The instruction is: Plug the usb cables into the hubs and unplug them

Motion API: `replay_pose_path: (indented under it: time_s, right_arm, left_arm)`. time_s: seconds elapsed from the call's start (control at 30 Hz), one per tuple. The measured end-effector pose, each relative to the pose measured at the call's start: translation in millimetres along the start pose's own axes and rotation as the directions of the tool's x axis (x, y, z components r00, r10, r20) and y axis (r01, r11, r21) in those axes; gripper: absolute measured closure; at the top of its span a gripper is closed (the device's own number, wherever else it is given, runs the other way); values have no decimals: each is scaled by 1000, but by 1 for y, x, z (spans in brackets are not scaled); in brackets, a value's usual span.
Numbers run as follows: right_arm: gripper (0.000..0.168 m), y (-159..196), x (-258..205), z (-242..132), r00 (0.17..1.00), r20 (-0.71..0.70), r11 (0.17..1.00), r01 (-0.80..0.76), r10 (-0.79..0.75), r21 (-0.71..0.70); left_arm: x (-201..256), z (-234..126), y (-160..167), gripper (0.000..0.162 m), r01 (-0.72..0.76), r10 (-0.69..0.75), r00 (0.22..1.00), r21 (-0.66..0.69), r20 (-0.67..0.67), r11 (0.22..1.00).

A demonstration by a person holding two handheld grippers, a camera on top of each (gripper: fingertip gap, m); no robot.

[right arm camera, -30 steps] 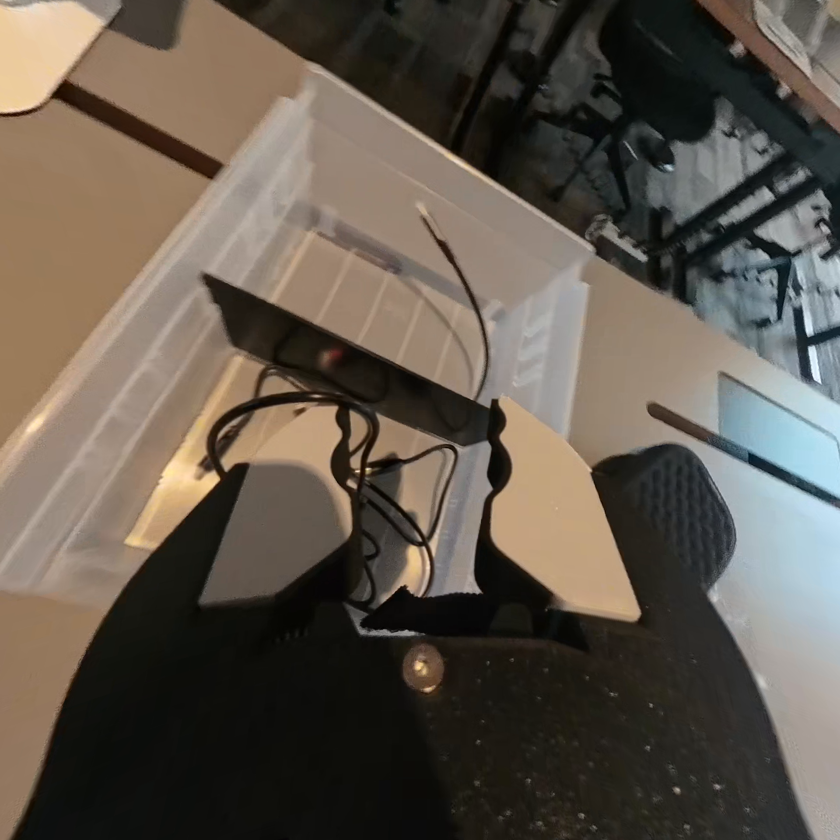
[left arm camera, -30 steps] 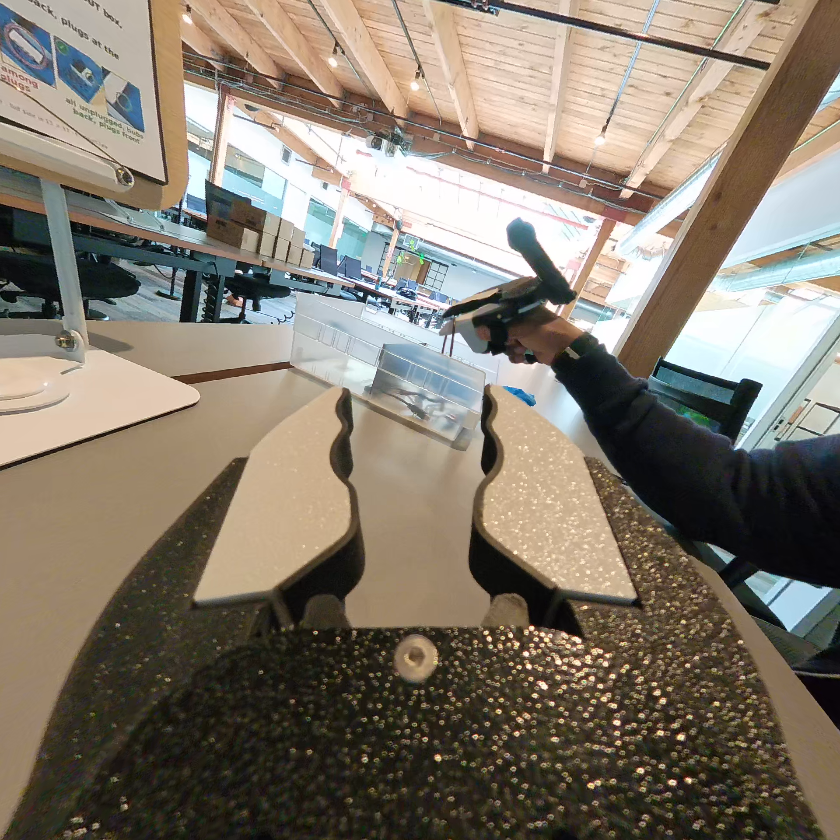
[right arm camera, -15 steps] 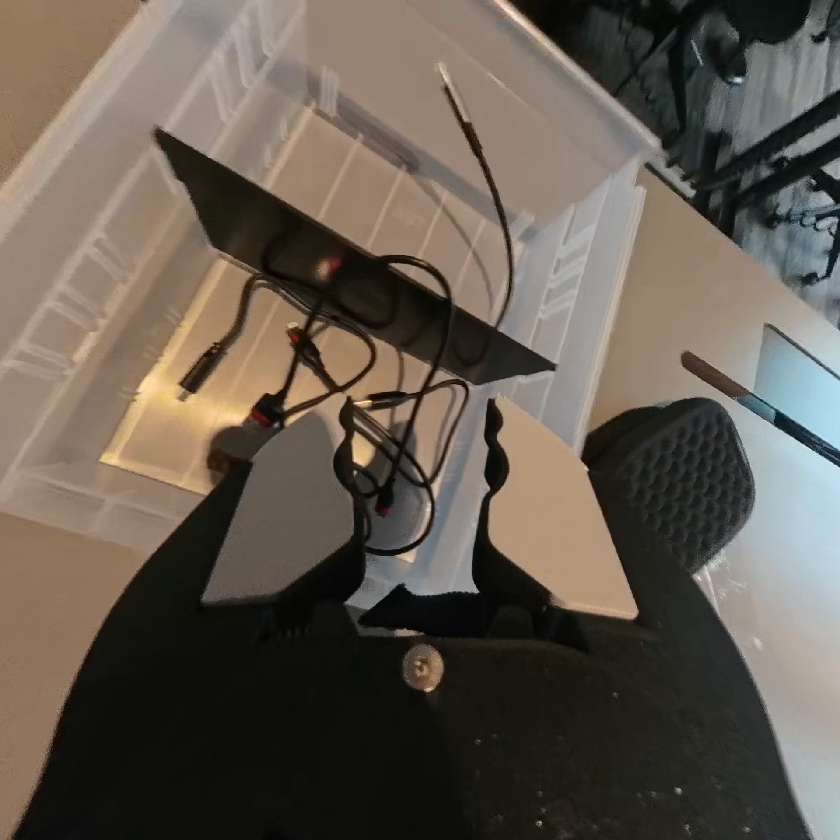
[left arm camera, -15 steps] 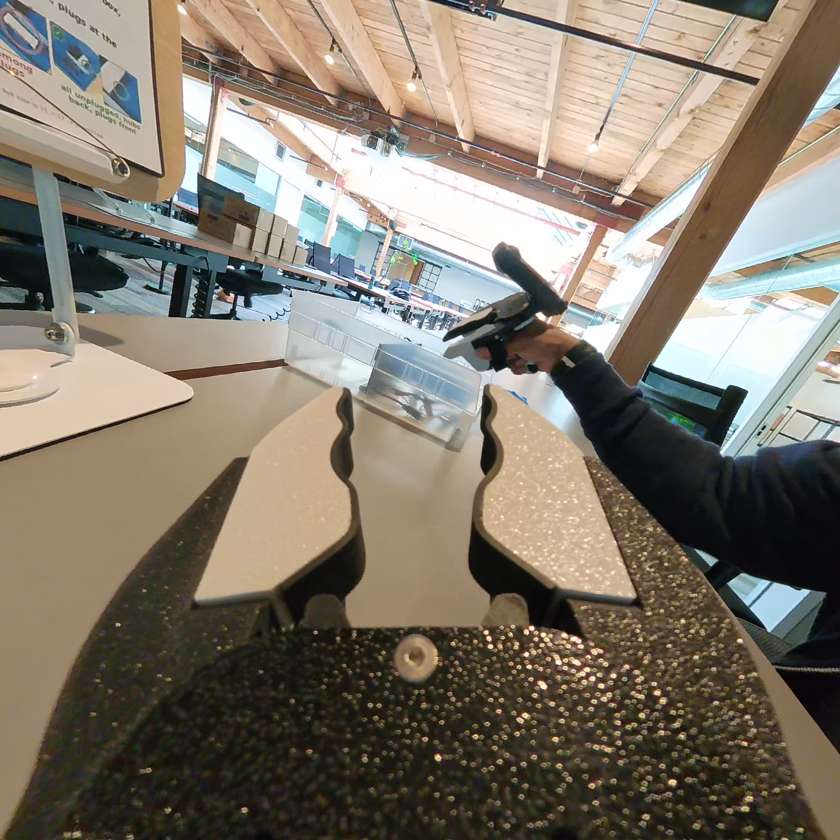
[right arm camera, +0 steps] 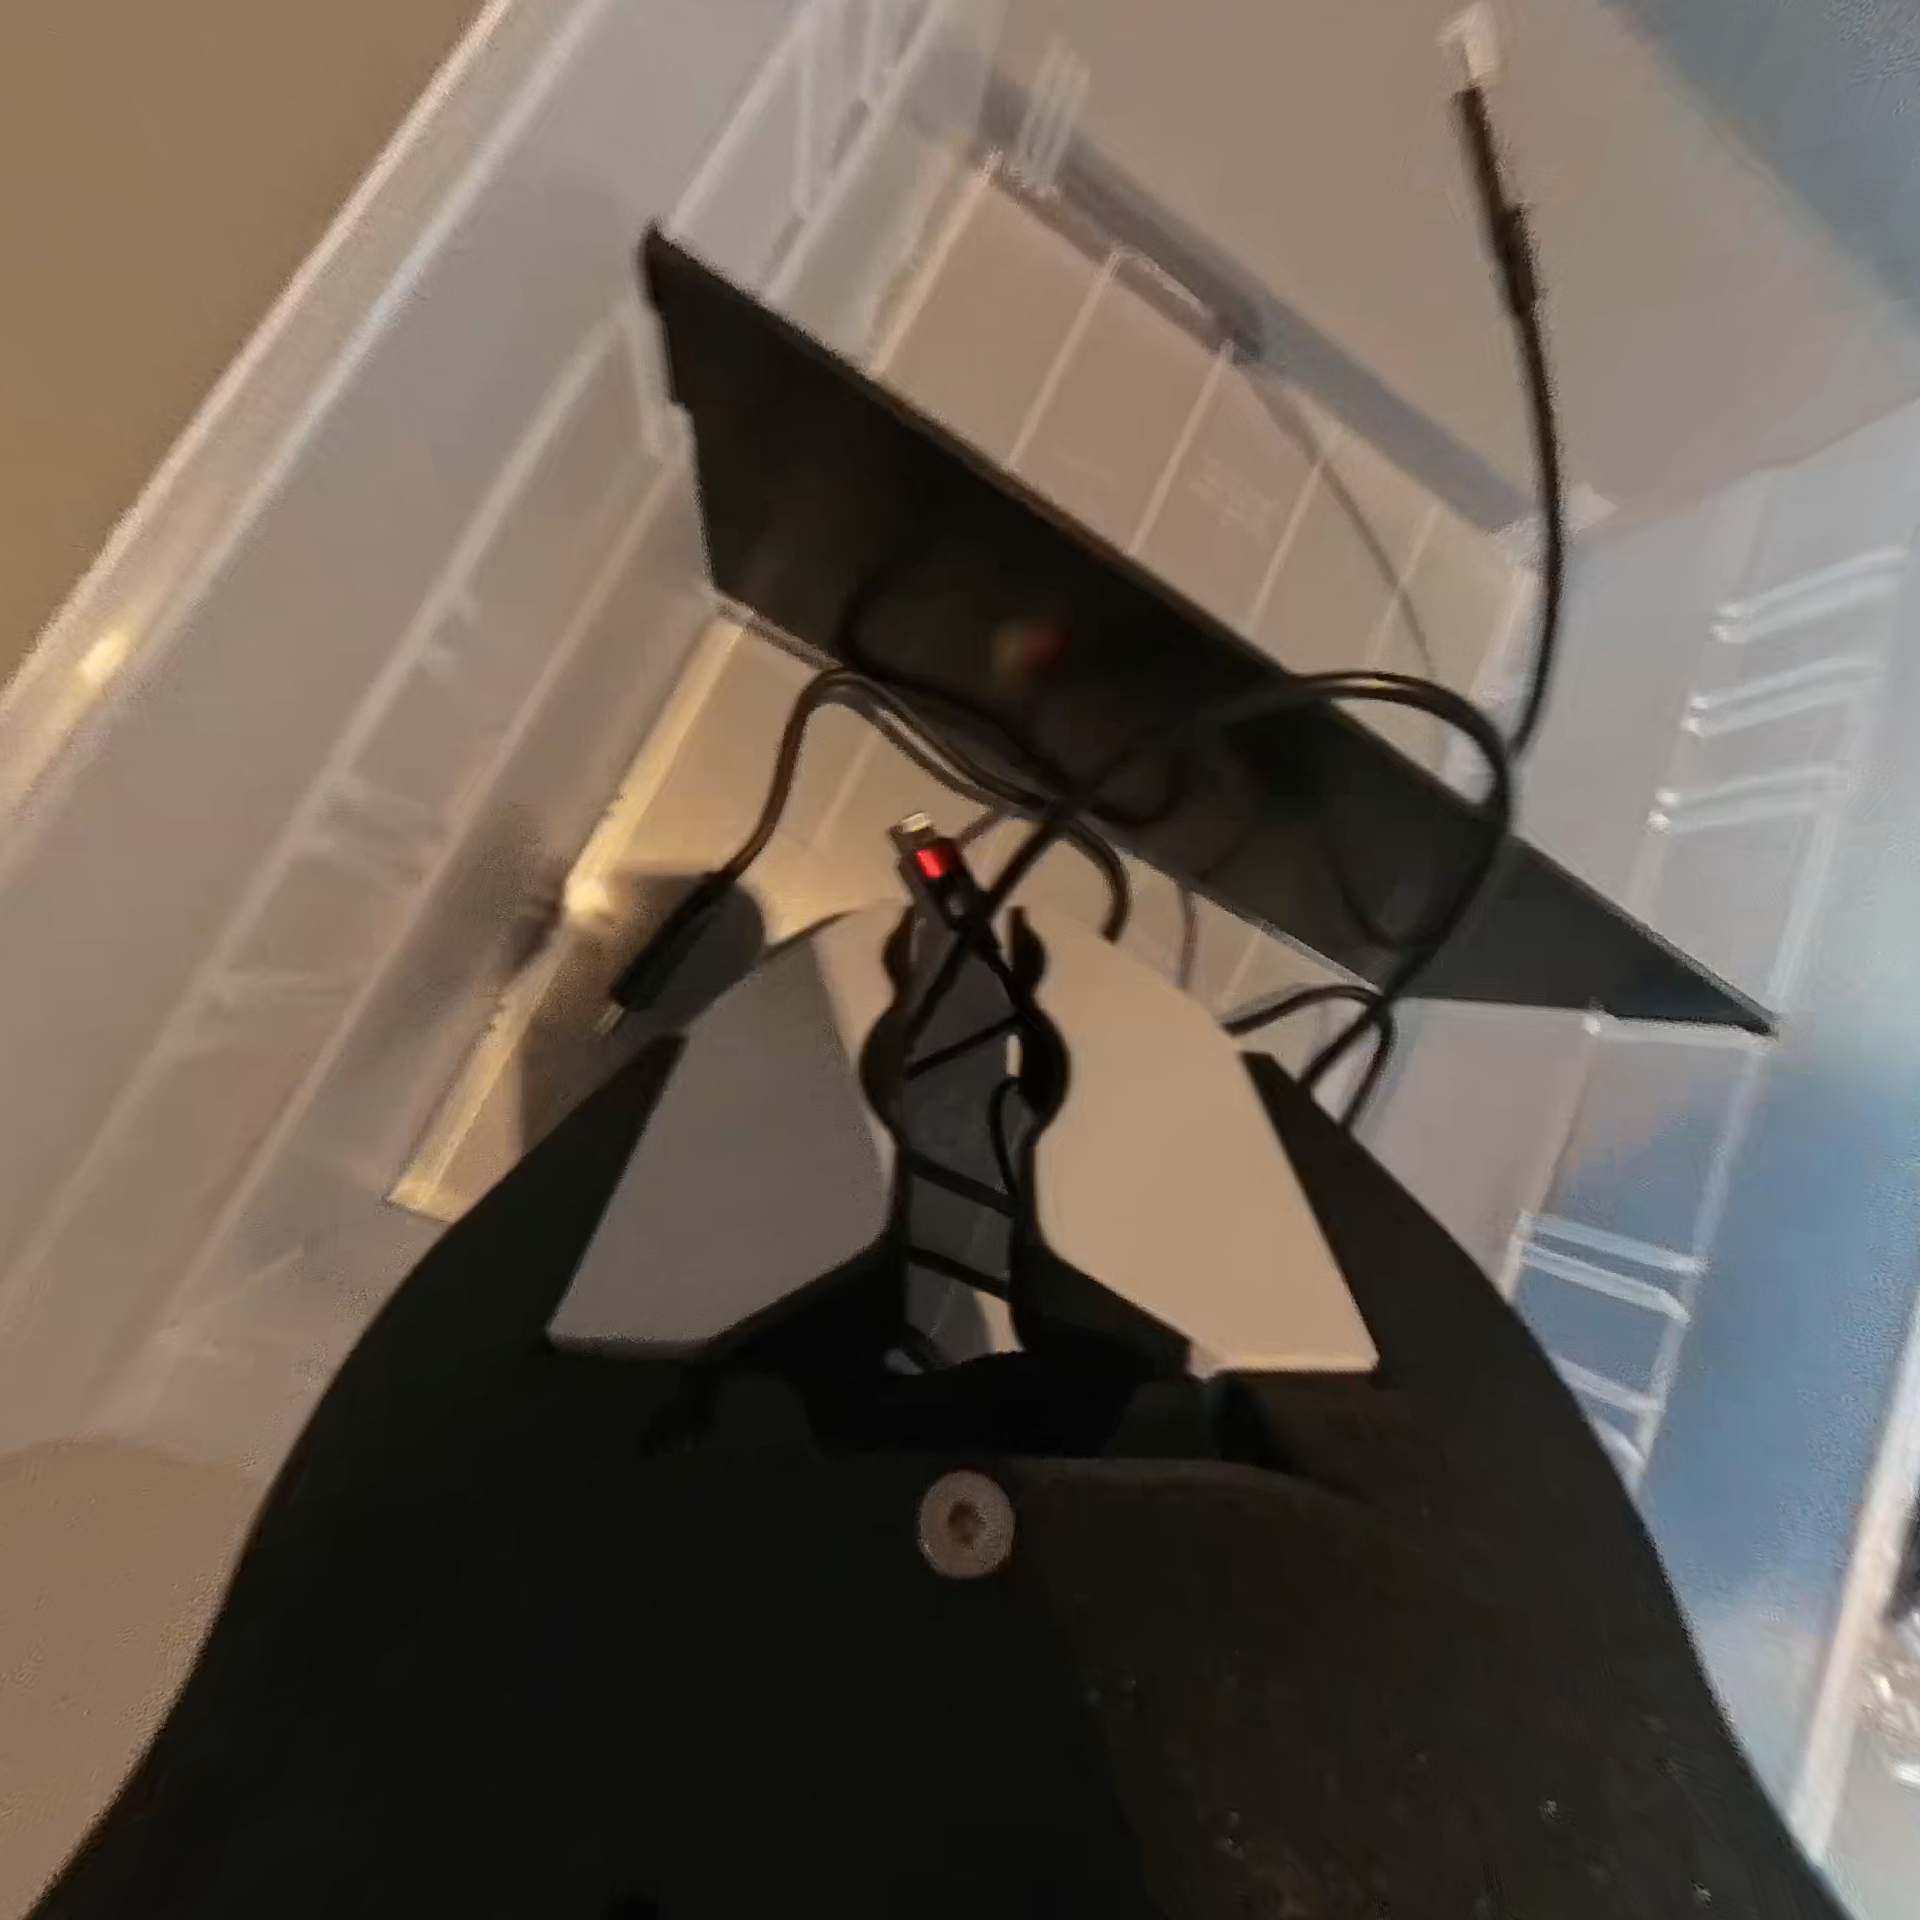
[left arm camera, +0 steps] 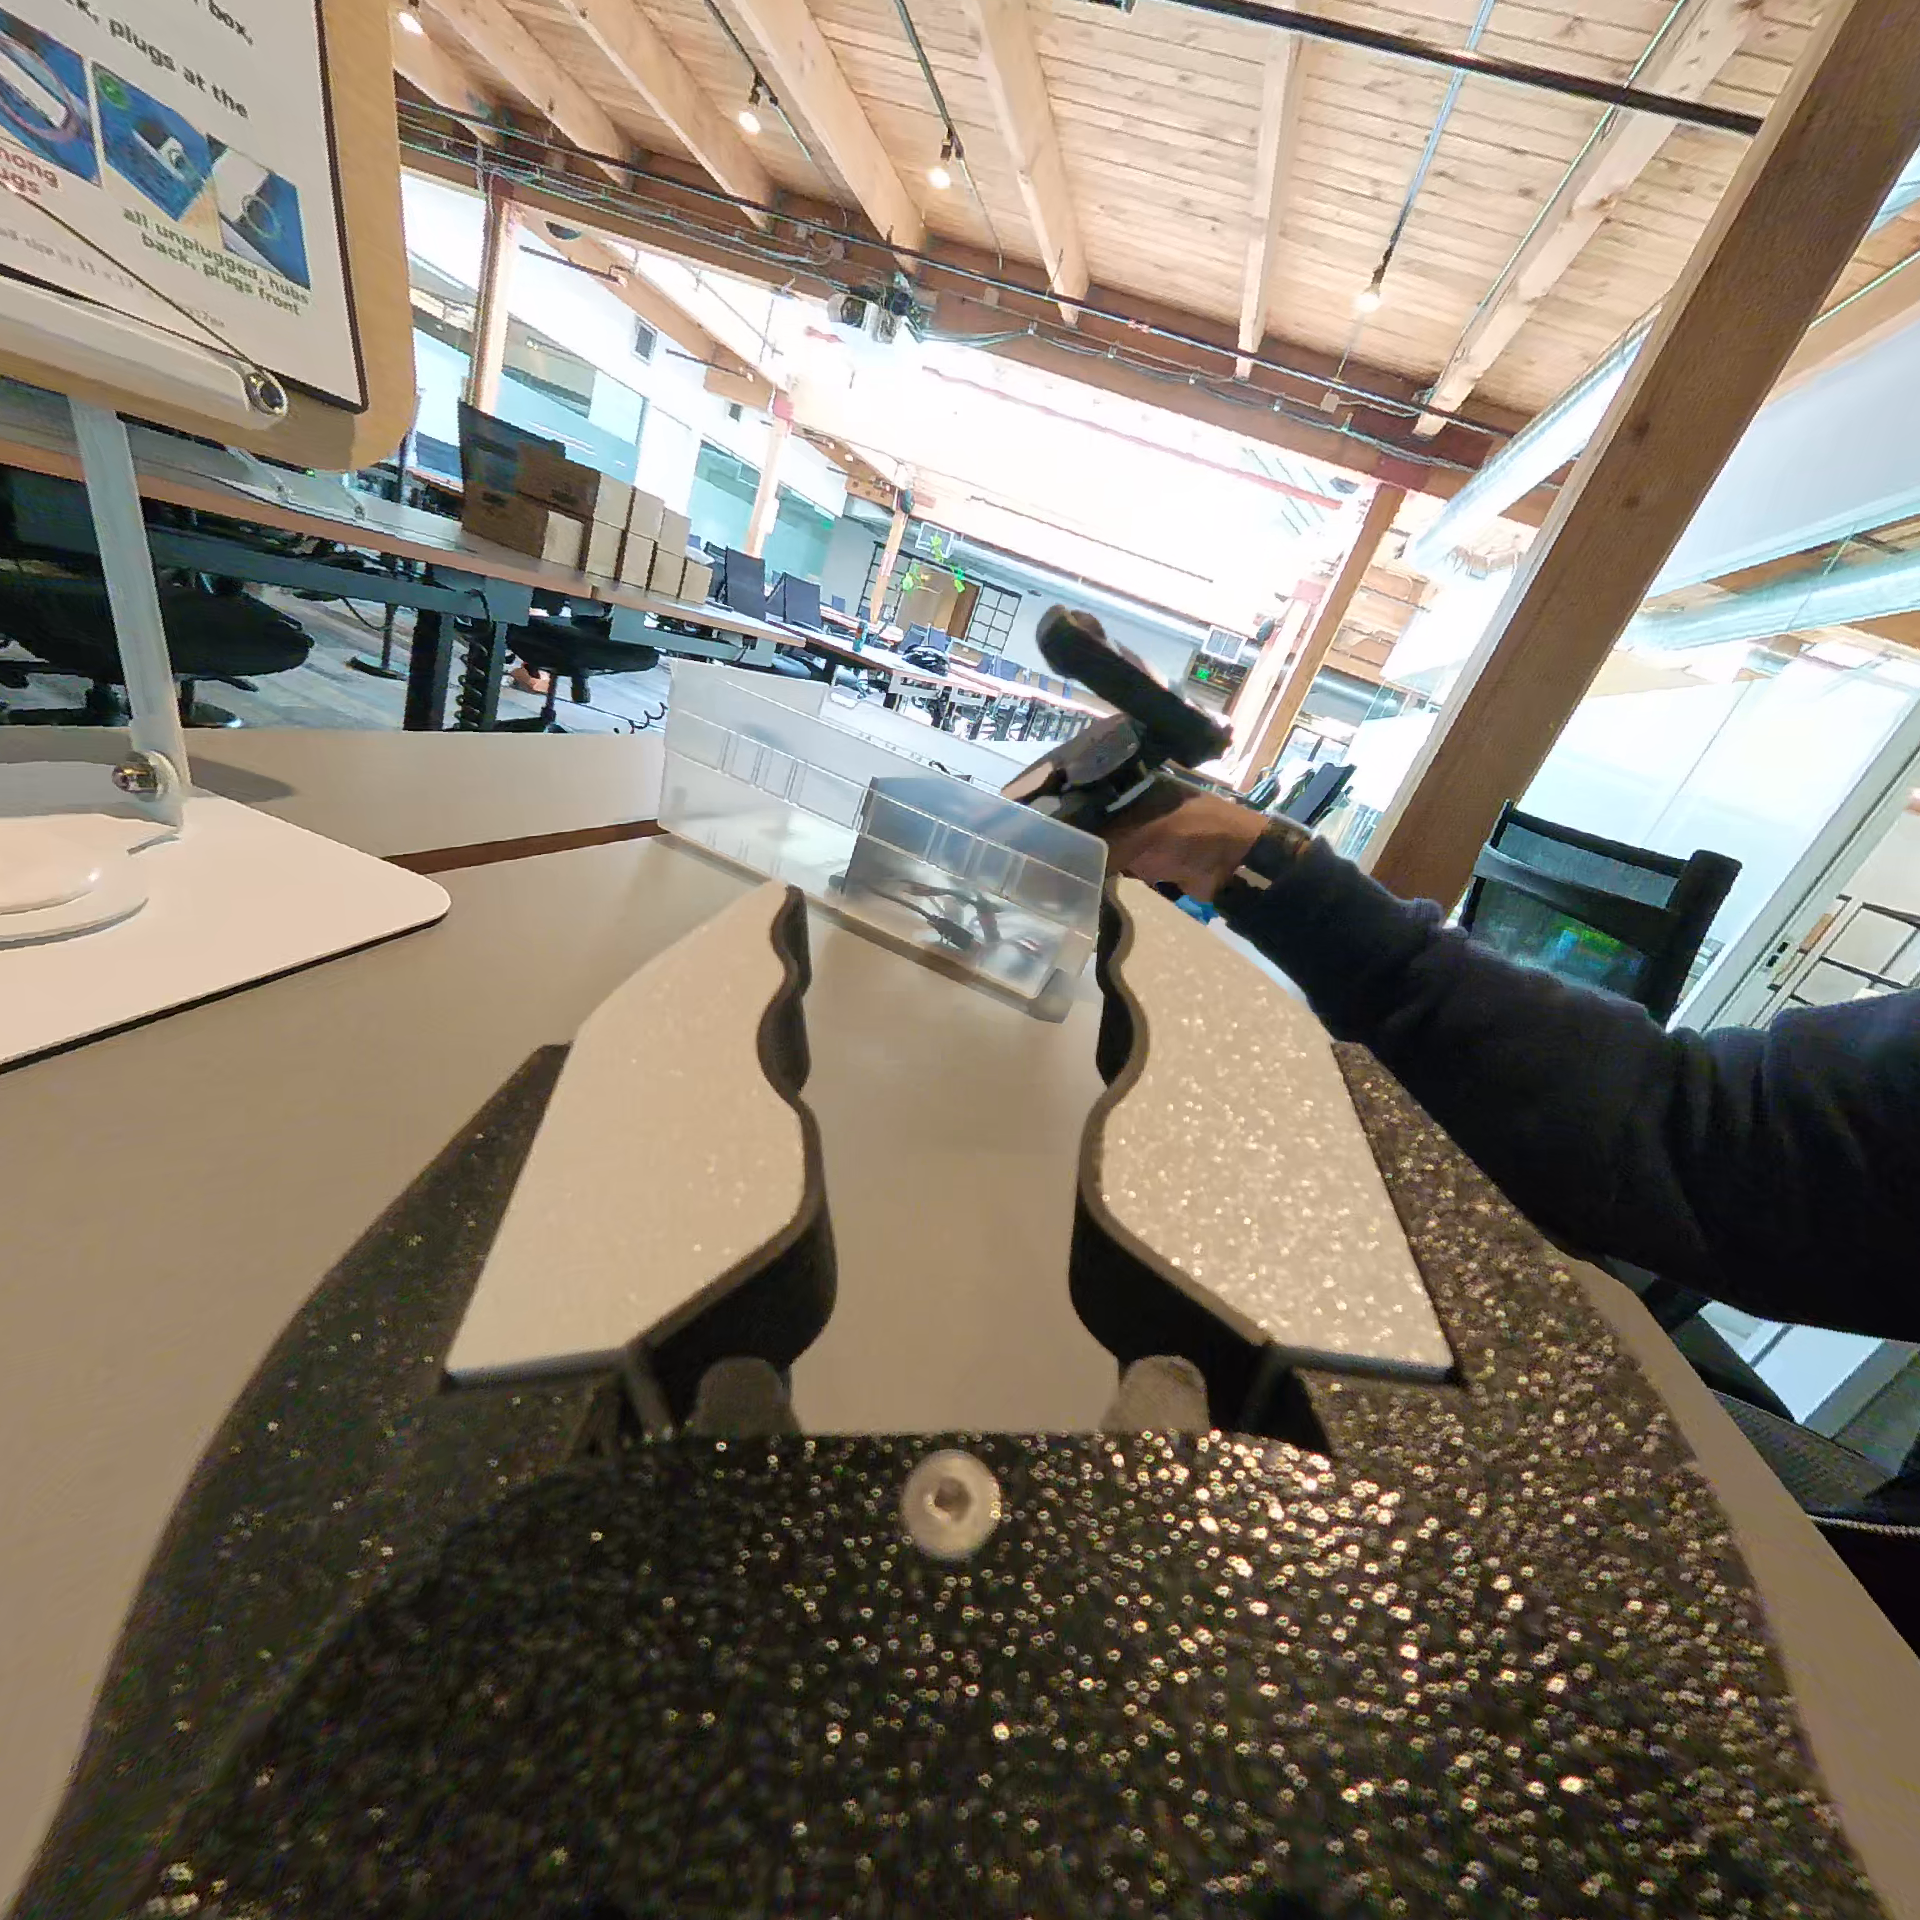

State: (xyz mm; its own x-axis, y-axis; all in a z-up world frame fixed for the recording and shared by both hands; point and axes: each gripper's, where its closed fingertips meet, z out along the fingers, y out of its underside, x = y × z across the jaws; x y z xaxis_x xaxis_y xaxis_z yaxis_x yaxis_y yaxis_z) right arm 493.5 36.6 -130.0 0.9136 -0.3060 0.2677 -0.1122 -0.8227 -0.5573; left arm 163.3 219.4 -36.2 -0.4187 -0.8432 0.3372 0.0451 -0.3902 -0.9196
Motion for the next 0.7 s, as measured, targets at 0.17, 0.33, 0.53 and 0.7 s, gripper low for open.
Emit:
replay_pose_path:
  time_s: [0.17, 0.33, 0.53, 0.7]
  right_arm:
    - [166, 4, -20, -12, 992, 87, 995, 95, -92, -38]
    - [166, 20, -36, -34, 963, 184, 971, 218, -198, -94]
    - [137, 19, -21, -47, 959, 63, 957, 282, -278, -72]
    - [129, -27, -16, -96, 985, -50, 949, 170, -163, 266]
  left_arm:
    - [0, 0, 0, 109, 5, -5, 1000, -1, -2, 1000]
    - [0, 1, 1, 109, 6, -6, 1000, -10, -8, 1000]
    - [0, 1, 0, 109, 3, -3, 1000, -4, -5, 1000]
    - [0, 2, 0, 109, -1, 1, 1000, -8, -1, 1000]
